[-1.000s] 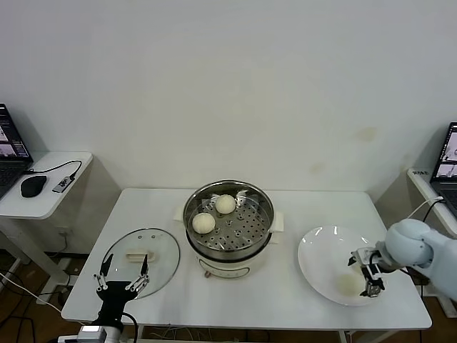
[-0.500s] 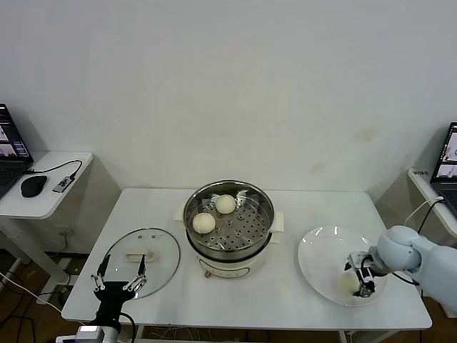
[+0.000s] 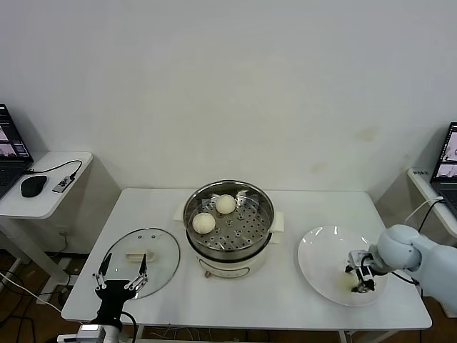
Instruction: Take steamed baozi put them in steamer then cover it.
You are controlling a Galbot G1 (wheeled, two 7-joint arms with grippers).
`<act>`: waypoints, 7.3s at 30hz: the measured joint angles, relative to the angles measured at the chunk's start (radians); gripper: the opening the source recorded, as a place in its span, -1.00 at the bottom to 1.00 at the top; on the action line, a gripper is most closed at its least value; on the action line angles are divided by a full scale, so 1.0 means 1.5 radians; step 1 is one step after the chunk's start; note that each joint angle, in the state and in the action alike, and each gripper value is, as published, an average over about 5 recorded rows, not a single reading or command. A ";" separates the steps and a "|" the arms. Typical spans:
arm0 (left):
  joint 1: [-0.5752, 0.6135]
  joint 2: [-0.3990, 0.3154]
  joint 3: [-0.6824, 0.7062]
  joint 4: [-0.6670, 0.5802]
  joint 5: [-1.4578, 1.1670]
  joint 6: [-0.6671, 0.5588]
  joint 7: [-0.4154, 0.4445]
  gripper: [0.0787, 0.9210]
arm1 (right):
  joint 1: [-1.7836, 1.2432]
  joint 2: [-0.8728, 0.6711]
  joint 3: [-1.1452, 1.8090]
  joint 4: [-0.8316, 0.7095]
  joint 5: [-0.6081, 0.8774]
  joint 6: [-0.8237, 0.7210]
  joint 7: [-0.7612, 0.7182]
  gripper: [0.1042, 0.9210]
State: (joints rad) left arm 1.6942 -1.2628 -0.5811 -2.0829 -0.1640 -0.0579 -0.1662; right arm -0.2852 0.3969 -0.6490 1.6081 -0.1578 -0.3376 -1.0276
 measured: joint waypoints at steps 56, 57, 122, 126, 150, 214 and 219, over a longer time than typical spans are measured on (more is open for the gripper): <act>0.002 -0.022 -0.033 -0.027 -0.007 0.002 -0.002 0.77 | 0.538 0.487 -0.443 -0.111 0.099 0.366 0.037 0.09; 0.001 -0.022 -0.033 -0.026 -0.007 0.002 -0.002 0.77 | 0.536 0.491 -0.445 -0.114 0.091 0.375 0.036 0.09; -0.002 0.002 -0.009 -0.020 -0.002 -0.002 0.000 0.77 | 0.028 -0.021 0.072 -0.053 -0.033 0.059 -0.039 0.76; 0.000 0.002 -0.013 -0.022 -0.001 -0.002 0.000 0.77 | -0.016 -0.008 0.107 -0.085 -0.061 0.066 -0.035 0.76; 0.001 0.000 -0.026 -0.019 -0.001 -0.002 0.000 0.77 | -0.082 0.099 0.166 -0.213 -0.115 0.071 -0.009 0.40; -0.029 0.000 -0.016 0.017 -0.006 -0.007 0.000 0.77 | 0.498 0.440 -0.387 -0.147 0.392 -0.230 0.152 0.20; -0.032 -0.002 -0.015 0.021 -0.005 -0.009 0.000 0.77 | 0.477 0.447 -0.387 -0.156 0.373 -0.234 0.157 0.20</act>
State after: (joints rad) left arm 1.6461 -1.2656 -0.6030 -2.0515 -0.1723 -0.0716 -0.1667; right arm 0.4306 1.0677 -1.2298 1.3736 0.4021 -0.6881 -0.7925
